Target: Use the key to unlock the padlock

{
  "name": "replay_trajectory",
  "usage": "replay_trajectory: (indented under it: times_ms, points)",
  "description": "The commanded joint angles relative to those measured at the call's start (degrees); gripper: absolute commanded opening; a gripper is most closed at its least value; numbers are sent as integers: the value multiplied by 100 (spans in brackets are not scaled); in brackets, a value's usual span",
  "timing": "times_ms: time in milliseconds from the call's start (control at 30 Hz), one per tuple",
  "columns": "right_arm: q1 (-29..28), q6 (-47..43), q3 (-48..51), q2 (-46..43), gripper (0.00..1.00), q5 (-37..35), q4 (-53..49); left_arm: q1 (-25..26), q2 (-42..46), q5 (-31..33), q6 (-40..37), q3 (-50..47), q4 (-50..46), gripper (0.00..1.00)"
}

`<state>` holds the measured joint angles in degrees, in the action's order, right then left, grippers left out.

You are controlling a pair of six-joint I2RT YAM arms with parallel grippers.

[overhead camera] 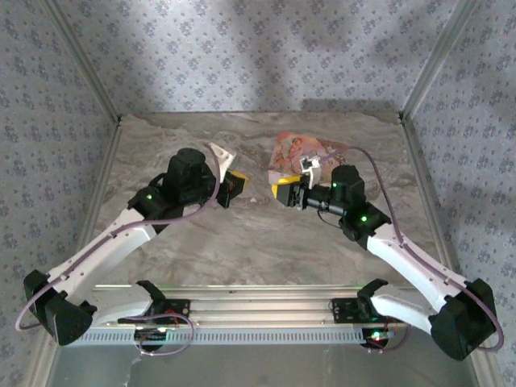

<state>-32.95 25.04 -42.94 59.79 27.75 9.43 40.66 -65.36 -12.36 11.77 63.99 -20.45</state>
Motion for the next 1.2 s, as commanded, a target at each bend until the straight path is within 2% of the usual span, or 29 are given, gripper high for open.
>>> replay_trajectory:
  times_ms: [0,167,333,800,1167]
  points:
    - [-264,-139,-71,148,42,-56,436,-78,-72,-38,1505,193,-151,0]
    - [-508,-300,-152,478,41,-103,623,-136,-150,-141,2272,275,-139,0]
    - [-670,-592,-450,763,39,-103,525,-138,-159,-161,2474,350,-245,0]
    - [-998,-1137,-1140,1354,36,-94,-43,-191,-65,-120,2513,329,-336,0]
    - [-1117,-1385,-1270,1476,32,-564,-260,-208,-11,-168,2470,298,-424,0]
